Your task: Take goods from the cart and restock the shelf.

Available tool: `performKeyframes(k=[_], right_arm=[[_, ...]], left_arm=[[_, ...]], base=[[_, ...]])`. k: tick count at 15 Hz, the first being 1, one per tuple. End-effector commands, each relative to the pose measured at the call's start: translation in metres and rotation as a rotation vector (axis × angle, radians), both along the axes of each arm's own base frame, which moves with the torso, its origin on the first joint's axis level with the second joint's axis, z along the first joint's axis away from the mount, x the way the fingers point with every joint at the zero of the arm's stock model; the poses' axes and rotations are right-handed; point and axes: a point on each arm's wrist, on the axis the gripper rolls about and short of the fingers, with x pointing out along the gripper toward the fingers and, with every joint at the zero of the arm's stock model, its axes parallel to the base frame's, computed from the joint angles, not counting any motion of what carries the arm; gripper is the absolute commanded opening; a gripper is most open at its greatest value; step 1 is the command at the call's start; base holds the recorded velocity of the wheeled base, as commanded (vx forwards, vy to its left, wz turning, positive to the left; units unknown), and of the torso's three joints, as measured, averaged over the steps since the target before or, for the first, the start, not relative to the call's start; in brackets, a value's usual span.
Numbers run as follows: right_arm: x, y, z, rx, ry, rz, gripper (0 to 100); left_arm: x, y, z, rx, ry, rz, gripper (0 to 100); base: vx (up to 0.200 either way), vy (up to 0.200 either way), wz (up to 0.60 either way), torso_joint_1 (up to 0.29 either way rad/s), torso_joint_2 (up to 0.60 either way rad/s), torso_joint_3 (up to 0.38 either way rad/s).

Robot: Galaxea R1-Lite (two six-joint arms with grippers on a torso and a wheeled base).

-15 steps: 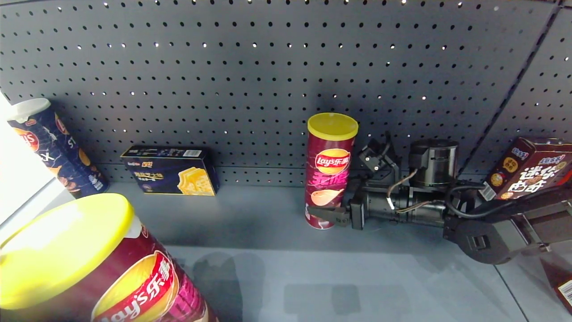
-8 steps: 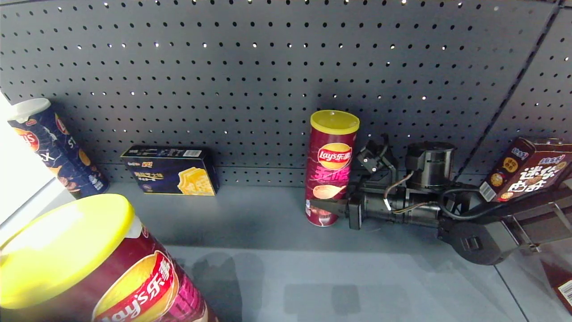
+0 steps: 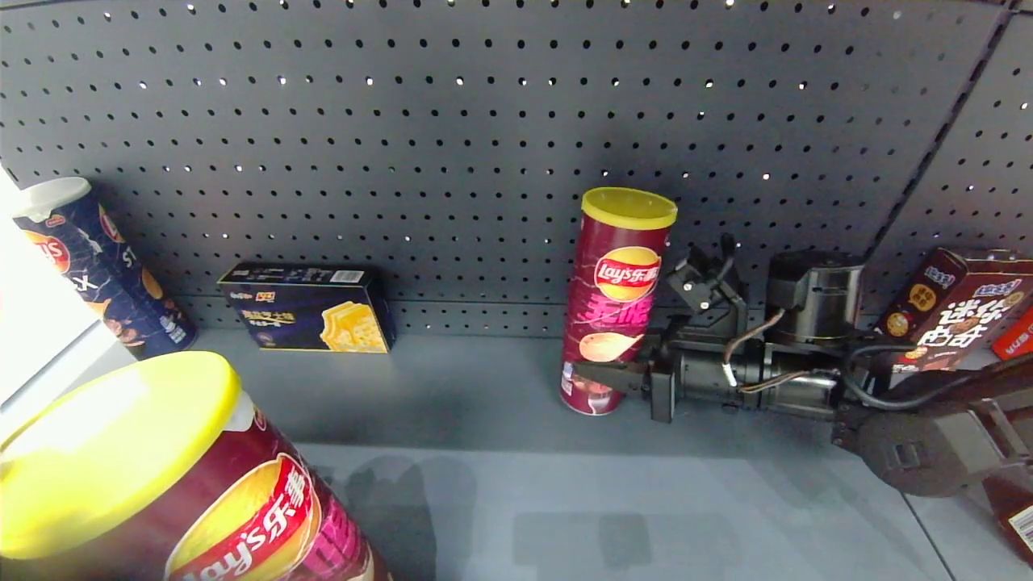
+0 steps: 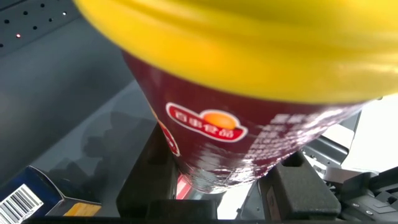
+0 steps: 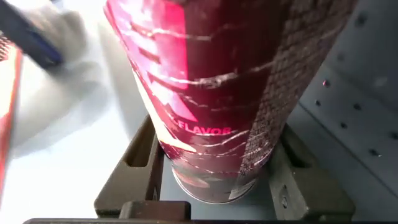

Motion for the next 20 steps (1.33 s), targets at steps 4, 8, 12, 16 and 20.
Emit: performKeyframes(k=[4, 8, 12, 16, 20], right_arm=[[-0.061, -0.017, 0.036, 0.052, -0.089, 0.03, 0], [-0.099, -0.029, 0.021, 0.023, -0.053, 0.057, 0], [-0.123, -0.037, -0.003, -0.022, -0.002, 0.059, 0], [-0.128, -0.04, -0.015, -0.023, -0.001, 0.05, 0], [-0.132, -0.037, -0.021, -0.039, 0.013, 0.072, 0]], left_arm=[[-0.002, 0.001, 0.002, -0.009, -0.011, 0.001, 0], [-0.001, 0.001, 0.004, -0.011, -0.016, 0.001, 0], [-0.001, 0.001, 0.004, -0.01, -0.015, 0.007, 0], [-0.001, 0.001, 0.004, -0.009, -0.014, 0.01, 0], [-0.001, 0.001, 0.004, -0.009, -0.014, 0.01, 0]], base=[[0.0, 0.0, 0.0, 0.0, 0.0, 0.0], [0.0, 0.0, 0.0, 0.0, 0.0, 0.0], [0.0, 0.0, 0.0, 0.0, 0.0, 0.0], [0.0, 0.0, 0.0, 0.0, 0.0, 0.0], [0.0, 0.0, 0.0, 0.0, 0.0, 0.0]])
